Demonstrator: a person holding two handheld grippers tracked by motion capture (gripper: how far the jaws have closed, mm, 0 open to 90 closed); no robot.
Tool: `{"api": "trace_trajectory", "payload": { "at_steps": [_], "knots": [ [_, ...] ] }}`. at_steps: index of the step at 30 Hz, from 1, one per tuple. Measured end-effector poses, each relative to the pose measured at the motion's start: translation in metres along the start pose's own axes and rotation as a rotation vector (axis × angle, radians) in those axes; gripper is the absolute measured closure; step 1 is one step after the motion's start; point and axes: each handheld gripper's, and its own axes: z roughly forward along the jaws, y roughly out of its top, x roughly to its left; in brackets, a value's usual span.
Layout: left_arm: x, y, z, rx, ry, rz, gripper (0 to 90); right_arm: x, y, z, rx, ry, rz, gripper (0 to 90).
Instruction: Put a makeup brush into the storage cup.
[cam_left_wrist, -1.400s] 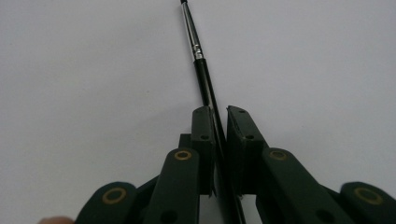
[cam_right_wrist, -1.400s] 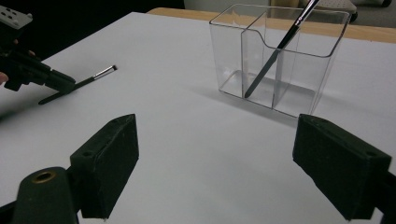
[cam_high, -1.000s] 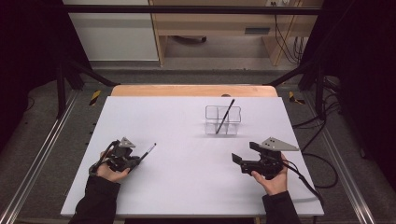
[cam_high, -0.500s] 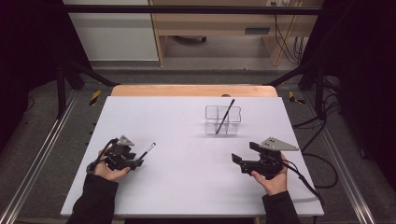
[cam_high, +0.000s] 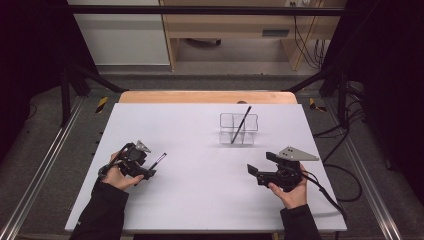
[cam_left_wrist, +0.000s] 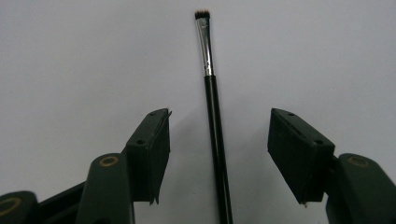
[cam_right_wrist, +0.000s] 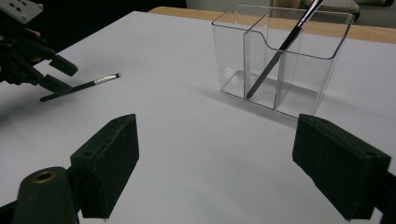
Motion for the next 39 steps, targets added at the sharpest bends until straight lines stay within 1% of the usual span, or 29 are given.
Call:
{"api": "trace_trajectory", "payload": {
  "at_steps": [1,5,8,15,20,24,29,31,39],
  "knots": [
    [0.0,0.001,0.001,0.012,0.005,0.005,40.3,0.0,0.0,0.0,0.0,0.0,0.0,15.2],
    [0.0,0.003,0.005,0.044,-0.012,0.012,47.4,0.0,0.0,0.0,0.003,0.001,-0.001,15.3],
    [0.001,0.002,0.007,0.061,-0.013,0.011,52.7,0.0,0.001,0.0,0.003,0.002,-0.001,15.5],
    [-0.002,0.002,0.008,0.081,-0.045,0.019,68.0,0.0,0.001,-0.001,0.0,0.004,0.0,15.5],
    [-0.005,0.003,0.008,0.095,-0.048,0.024,75.9,0.0,0.001,-0.001,0.0,0.004,0.0,15.5],
    [-0.007,0.003,0.008,0.102,-0.049,0.019,78.8,0.001,0.001,0.0,0.004,0.004,0.001,15.4],
    [-0.009,0.004,0.008,0.11,-0.039,0.026,82.7,0.001,0.001,0.0,0.005,0.004,0.002,15.4],
    [-0.01,0.004,0.008,0.111,-0.035,0.027,82.7,0.001,0.001,0.0,0.004,0.003,0.002,15.3],
    [-0.009,0.003,0.008,0.102,-0.041,0.026,83.2,0.001,0.0,0.0,0.008,0.002,0.001,15.3]
  ]
}}
